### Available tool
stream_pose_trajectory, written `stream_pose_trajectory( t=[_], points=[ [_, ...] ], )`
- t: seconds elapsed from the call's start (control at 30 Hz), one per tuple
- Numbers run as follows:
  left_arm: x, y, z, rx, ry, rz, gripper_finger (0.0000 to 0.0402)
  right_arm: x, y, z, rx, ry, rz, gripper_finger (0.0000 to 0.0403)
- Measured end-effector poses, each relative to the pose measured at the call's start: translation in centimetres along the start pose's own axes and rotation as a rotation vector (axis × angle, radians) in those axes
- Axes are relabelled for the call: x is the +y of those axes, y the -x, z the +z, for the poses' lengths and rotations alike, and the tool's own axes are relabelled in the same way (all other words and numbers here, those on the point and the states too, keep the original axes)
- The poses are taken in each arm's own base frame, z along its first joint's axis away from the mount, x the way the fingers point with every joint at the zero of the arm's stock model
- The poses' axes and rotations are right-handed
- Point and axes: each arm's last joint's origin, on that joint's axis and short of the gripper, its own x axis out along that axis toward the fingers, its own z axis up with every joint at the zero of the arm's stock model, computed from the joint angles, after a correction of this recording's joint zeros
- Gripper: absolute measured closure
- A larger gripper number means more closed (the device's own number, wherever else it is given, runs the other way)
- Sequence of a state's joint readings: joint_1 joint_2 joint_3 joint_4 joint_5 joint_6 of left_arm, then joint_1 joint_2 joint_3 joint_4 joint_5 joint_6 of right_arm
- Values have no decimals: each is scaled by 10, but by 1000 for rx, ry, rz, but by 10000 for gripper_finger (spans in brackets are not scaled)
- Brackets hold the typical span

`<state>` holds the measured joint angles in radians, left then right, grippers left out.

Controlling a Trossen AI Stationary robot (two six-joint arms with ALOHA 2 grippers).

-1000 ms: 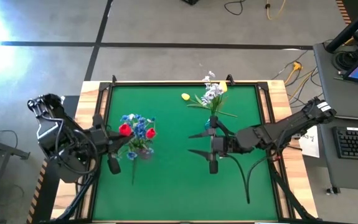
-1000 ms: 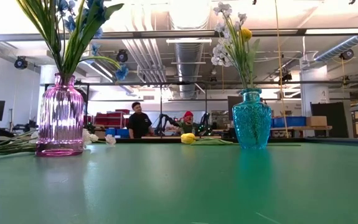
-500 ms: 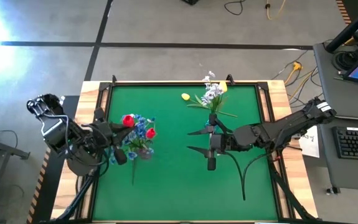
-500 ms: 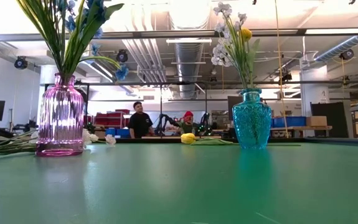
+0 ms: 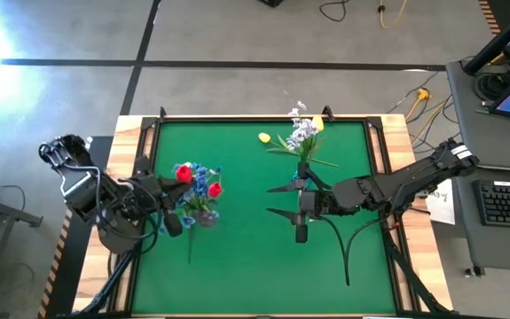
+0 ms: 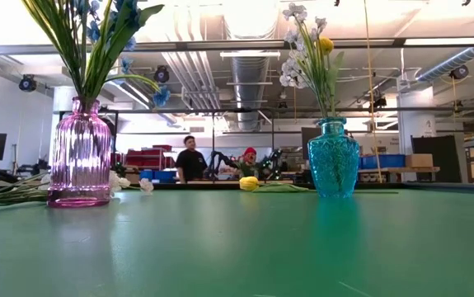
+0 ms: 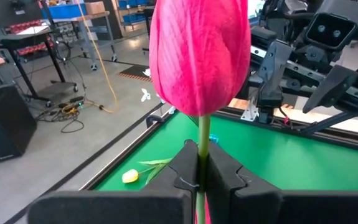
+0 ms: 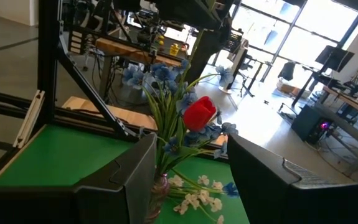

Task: Sort flowers into vase by color
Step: Put the red tulip into the violet vase

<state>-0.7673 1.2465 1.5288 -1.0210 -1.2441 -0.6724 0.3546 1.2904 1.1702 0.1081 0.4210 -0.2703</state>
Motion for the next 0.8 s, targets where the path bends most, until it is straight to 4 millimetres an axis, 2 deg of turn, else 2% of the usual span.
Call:
stream_pose_trajectory(
  t=[0.4, 0.8],
  points=[
    [-3, -1, -2, -1, -9, 6, 401, 0, 0, -1, 2, 0, 1, 211],
    [-6, -5, -15, -23, 11, 56, 402, 1, 0, -3, 8, 2, 2, 211]
  ],
)
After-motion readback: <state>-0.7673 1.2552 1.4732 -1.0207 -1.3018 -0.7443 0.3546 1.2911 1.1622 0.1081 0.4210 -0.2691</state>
